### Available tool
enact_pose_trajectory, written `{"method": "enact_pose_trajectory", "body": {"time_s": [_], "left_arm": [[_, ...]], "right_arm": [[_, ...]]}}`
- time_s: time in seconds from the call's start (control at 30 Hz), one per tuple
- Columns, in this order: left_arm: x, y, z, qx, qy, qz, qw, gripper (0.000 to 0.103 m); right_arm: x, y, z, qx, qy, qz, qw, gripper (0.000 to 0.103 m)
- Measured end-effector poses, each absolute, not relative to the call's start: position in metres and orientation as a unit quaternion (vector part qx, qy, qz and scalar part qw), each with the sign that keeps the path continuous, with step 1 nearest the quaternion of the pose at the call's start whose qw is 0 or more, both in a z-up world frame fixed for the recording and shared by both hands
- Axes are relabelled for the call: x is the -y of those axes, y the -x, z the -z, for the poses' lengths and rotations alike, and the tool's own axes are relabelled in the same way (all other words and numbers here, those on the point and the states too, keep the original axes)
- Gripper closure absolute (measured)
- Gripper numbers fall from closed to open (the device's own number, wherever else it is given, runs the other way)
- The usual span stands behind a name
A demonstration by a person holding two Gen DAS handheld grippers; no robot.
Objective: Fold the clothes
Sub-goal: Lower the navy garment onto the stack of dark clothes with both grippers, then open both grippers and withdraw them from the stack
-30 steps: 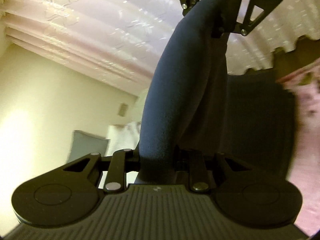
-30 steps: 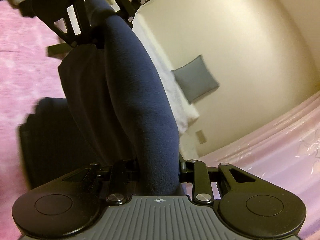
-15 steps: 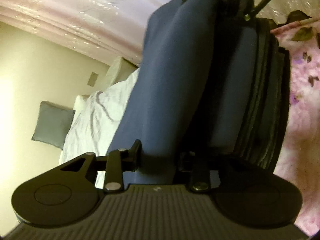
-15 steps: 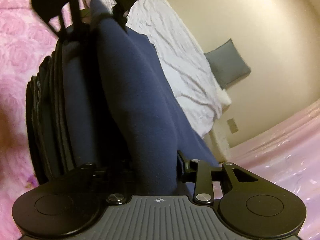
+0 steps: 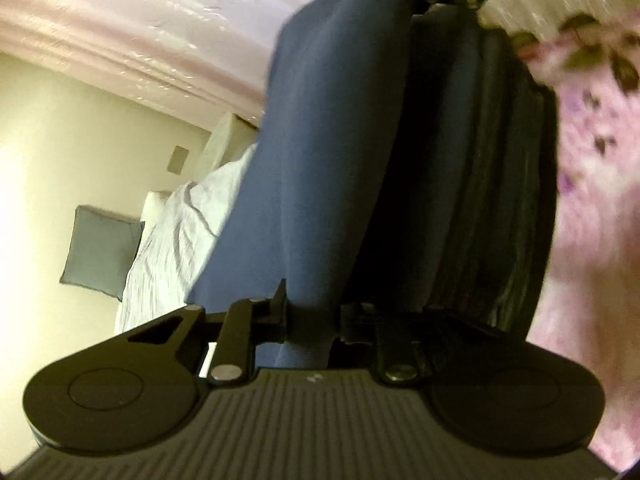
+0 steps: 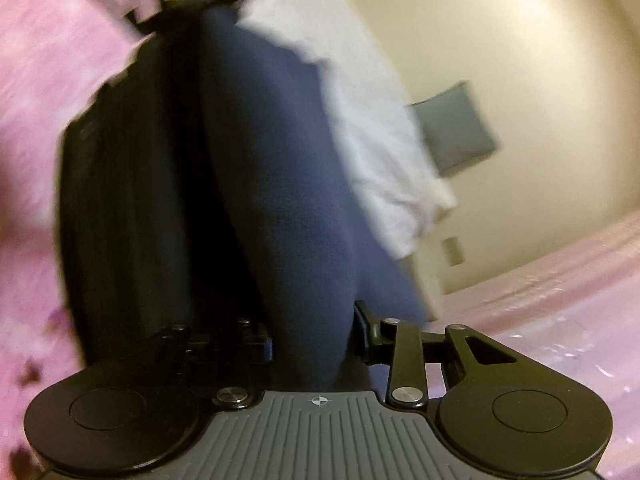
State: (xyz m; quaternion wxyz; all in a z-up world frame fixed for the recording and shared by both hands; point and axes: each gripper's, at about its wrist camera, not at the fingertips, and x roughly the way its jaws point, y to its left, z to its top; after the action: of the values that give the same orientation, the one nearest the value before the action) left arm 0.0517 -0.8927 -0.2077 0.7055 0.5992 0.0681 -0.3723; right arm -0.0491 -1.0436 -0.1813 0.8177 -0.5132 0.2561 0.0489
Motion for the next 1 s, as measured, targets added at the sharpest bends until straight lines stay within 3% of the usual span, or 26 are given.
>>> {"method": "enact_pose_trajectory", "body": {"time_s": [0.1, 0.3, 0.5, 0.73, 0.8, 1.0], "left_arm": [[0.888, -0.048, 0.208, -0.064, -0.604, 0.365, 0.705, 0.081], [0.870, -0.044, 0.190, -0.106, -0.586, 0.347, 0.725, 0.081], [0.838, -0.038, 0.146, -0.173, -0.453, 0.350, 0.802, 0.081], [0.868, -0.059, 0.109, -0.226, -0.304, 0.358, 0.853, 0.081], [0.889, -0.069, 0.122, -0.272, -0.306, 0.353, 0.841, 0.081], [0.894, -0.070, 0.122, -0.286, -0.331, 0.347, 0.829, 0.083]], "right_arm": [[1.039, 0.058, 0.196, -0.272, 0.523, -0.055, 0.806, 0.058], [1.041, 0.080, 0.165, -0.304, 0.434, -0.052, 0.847, 0.057], [1.059, 0.076, 0.104, -0.307, 0.225, -0.043, 0.924, 0.057], [1.104, 0.025, 0.099, -0.341, -0.057, -0.027, 0.938, 0.058], [1.106, 0.021, 0.112, -0.365, -0.069, -0.026, 0.928, 0.058], [1.101, 0.018, 0.106, -0.379, -0.053, -0.028, 0.923, 0.058]]}}
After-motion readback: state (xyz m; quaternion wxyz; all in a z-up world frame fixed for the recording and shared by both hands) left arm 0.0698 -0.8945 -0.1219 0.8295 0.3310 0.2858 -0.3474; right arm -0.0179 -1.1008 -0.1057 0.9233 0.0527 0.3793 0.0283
